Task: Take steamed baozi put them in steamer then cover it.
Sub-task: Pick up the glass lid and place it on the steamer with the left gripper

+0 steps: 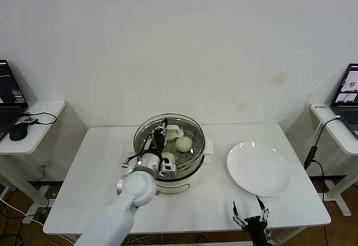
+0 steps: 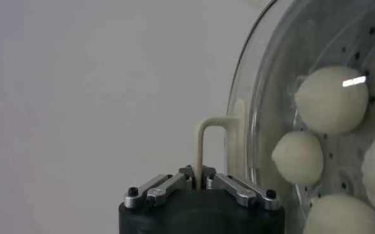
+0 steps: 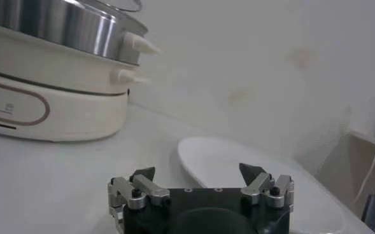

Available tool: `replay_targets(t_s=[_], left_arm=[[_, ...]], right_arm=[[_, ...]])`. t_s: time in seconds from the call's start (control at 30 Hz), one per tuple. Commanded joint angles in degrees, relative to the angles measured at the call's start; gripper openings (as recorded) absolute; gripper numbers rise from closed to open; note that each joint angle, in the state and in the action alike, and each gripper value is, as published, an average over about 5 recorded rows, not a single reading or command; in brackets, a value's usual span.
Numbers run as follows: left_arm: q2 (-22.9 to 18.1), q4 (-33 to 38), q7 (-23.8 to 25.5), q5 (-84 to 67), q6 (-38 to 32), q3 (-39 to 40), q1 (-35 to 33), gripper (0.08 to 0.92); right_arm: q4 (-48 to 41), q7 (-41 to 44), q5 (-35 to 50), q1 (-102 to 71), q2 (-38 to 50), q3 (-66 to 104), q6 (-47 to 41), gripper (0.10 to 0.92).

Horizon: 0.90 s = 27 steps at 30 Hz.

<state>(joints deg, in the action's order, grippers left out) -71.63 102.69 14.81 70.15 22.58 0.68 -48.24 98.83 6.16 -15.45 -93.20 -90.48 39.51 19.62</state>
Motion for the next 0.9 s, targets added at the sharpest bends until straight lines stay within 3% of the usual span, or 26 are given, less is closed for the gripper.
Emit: replay_targets(t_s=[0.03,0.9], left_arm=[[-2.43,-2.13,-0.12,2.18,-0.42,0.07,-0.02,0.148],[-3.66,-3.75,-1.55,2.45,-1.68,-1.02,-0.95,0.148]], right_arm=[[-0.38,0.02,-0.39,-0.04,-0.05,-0.03,0.17,0.823],[-1.47,0.57,-0.88,-0.02,0.08,-0.51,0.34,0.823]])
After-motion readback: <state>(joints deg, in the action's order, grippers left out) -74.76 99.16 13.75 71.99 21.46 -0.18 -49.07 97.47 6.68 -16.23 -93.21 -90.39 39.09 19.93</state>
